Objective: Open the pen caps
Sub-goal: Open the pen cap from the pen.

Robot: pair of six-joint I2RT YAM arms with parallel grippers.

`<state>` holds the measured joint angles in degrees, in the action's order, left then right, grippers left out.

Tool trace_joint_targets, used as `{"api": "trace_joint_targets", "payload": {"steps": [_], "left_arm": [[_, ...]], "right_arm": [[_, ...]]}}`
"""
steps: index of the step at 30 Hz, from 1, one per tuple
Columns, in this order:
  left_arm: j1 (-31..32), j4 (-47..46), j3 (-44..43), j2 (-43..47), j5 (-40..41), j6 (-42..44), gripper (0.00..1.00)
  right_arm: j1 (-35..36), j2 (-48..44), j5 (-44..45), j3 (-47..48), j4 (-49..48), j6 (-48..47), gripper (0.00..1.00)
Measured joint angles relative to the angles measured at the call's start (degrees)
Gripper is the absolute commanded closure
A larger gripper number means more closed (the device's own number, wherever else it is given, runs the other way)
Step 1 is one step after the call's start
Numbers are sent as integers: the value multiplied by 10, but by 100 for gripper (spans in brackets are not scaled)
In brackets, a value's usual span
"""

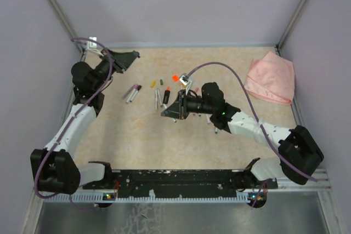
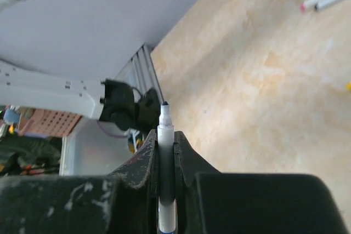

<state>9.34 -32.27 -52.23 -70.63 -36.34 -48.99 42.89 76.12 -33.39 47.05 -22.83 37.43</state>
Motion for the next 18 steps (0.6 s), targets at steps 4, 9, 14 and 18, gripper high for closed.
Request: {"api": "trace_joint_targets", "payload": {"steps": [4,9,14,18], "left_arm": [[-22,-28,-6,4,93,3,100],[-18,-28,-6,5,116,5,100],[-12,17,24,23,102,13,100],[20,85,68,35,85,26,100]], "right_arm": [[13,-5,-25,-18,50,0,100],[16,-16,1,-18,115,-14,100],[16,-59,113,-17,249,-50,100],[17,-94,198,-23,351,-66,100]]}}
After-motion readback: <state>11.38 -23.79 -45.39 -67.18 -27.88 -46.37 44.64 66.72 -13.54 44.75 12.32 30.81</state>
